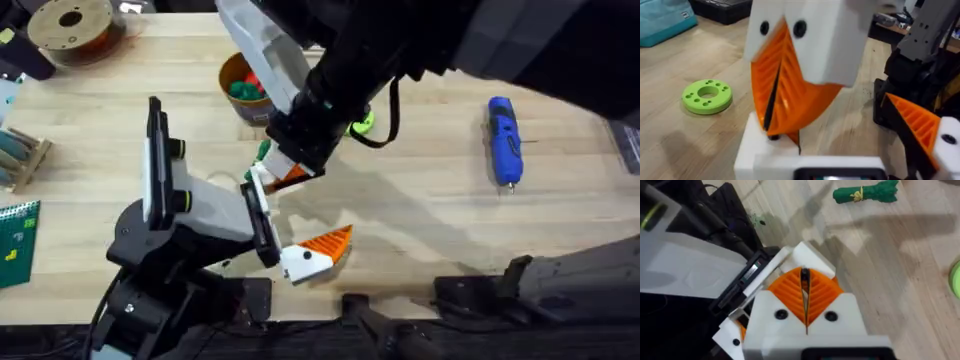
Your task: Pick up the gripper from the table and insert it into the empty holder that is missing its gripper. Then pick up a screw, insert it into the mounting hole, and use the screwdriver to tighten it. Finally, clean up the table by picking up the vegetable and placing it into the bucket.
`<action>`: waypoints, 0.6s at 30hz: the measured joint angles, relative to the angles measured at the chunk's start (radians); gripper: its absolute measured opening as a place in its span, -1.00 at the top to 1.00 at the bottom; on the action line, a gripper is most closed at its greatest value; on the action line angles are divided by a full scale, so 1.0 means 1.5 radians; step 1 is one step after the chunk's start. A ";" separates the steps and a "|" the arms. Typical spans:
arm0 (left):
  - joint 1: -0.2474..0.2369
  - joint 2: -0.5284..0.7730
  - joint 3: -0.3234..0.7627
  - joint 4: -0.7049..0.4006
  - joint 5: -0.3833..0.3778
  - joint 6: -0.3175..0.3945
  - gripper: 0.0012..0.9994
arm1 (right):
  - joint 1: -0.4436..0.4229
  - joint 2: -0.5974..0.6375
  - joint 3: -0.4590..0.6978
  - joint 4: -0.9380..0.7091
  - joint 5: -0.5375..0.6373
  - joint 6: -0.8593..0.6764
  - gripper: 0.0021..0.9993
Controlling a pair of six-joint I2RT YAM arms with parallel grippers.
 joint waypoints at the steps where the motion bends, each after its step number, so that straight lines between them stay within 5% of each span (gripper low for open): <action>1: 0.000 0.000 0.000 0.000 0.000 0.000 -0.97 | 0.000 0.000 0.000 0.000 0.000 0.000 0.99; 3: 0.000 0.000 0.000 0.000 0.000 0.000 -0.97 | 0.000 0.000 0.000 0.000 0.000 0.001 0.97; 10: 0.001 -0.001 0.000 0.001 -0.006 -0.003 -0.97 | -0.008 -0.003 0.000 -0.006 -0.009 -0.002 -0.91; 18: 0.001 -0.001 0.000 0.002 -0.002 0.010 -0.97 | -0.045 0.002 -0.001 -0.009 -0.025 0.001 -0.98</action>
